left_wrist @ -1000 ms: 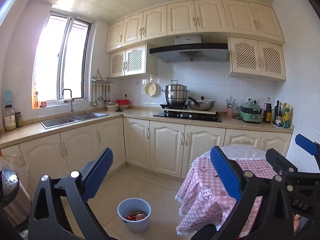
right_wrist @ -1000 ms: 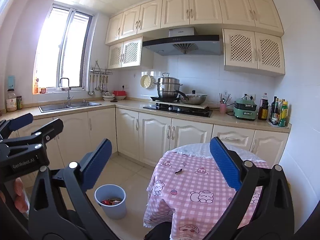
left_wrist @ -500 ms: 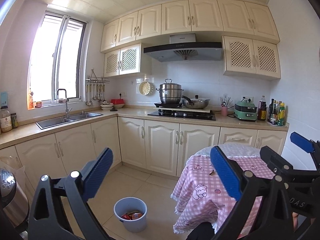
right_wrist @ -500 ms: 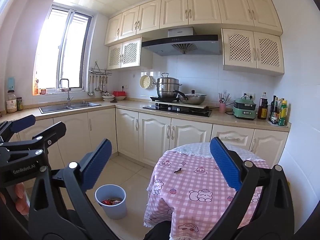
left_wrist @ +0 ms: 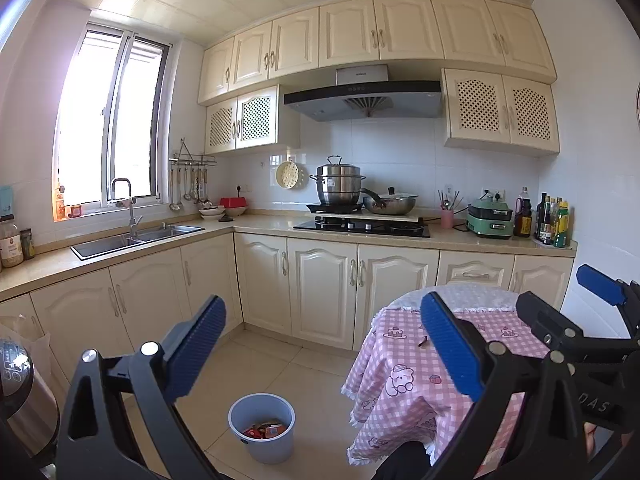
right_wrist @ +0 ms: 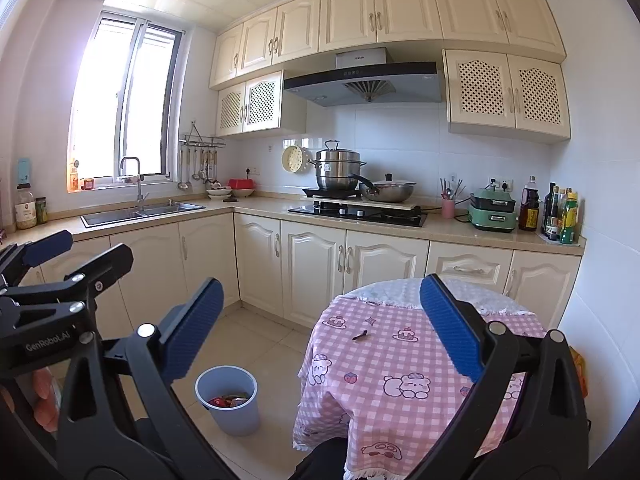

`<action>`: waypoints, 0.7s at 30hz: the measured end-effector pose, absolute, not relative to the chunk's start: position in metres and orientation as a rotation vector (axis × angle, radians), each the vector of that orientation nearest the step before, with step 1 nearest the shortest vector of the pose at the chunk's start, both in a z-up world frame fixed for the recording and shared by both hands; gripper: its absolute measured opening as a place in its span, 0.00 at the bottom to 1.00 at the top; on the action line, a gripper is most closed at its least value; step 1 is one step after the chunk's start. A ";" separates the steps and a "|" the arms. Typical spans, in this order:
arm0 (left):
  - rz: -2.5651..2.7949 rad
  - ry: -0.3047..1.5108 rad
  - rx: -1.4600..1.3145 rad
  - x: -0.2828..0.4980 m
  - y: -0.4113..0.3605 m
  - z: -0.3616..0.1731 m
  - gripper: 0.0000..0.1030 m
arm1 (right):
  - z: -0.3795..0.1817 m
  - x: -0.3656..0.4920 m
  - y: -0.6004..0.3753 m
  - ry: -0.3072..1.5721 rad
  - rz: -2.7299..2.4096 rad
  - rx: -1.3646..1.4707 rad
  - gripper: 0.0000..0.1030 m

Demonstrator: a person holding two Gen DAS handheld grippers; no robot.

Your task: Collect trash

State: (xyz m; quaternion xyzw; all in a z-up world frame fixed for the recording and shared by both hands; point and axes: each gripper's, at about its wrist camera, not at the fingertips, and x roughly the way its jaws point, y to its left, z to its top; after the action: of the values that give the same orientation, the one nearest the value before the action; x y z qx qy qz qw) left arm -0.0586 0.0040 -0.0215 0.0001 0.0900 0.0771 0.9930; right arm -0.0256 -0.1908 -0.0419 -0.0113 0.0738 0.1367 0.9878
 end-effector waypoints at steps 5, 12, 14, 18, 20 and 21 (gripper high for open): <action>0.154 0.183 0.001 -0.057 0.004 -0.023 0.93 | -0.042 -0.022 -0.193 0.159 0.278 -0.013 0.94; 0.148 0.192 0.003 -0.056 0.004 -0.024 0.93 | -0.043 -0.020 -0.192 0.163 0.281 -0.014 0.94; 0.148 0.193 0.002 -0.056 0.003 -0.025 0.93 | -0.043 -0.020 -0.191 0.165 0.279 -0.015 0.94; 0.147 0.198 0.000 -0.054 0.005 -0.026 0.93 | -0.043 -0.021 -0.190 0.167 0.278 -0.015 0.94; 0.146 0.198 0.000 -0.054 0.005 -0.025 0.93 | -0.044 -0.021 -0.190 0.170 0.279 -0.015 0.94; 0.146 0.198 0.000 -0.054 0.005 -0.025 0.93 | -0.044 -0.020 -0.190 0.172 0.280 -0.014 0.94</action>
State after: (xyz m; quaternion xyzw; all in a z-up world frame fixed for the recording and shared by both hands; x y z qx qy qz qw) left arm -0.0536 0.0050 -0.0248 0.0000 0.0987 0.0730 0.9924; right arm -0.0204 -0.1900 -0.0439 -0.0071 0.0855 0.1392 0.9865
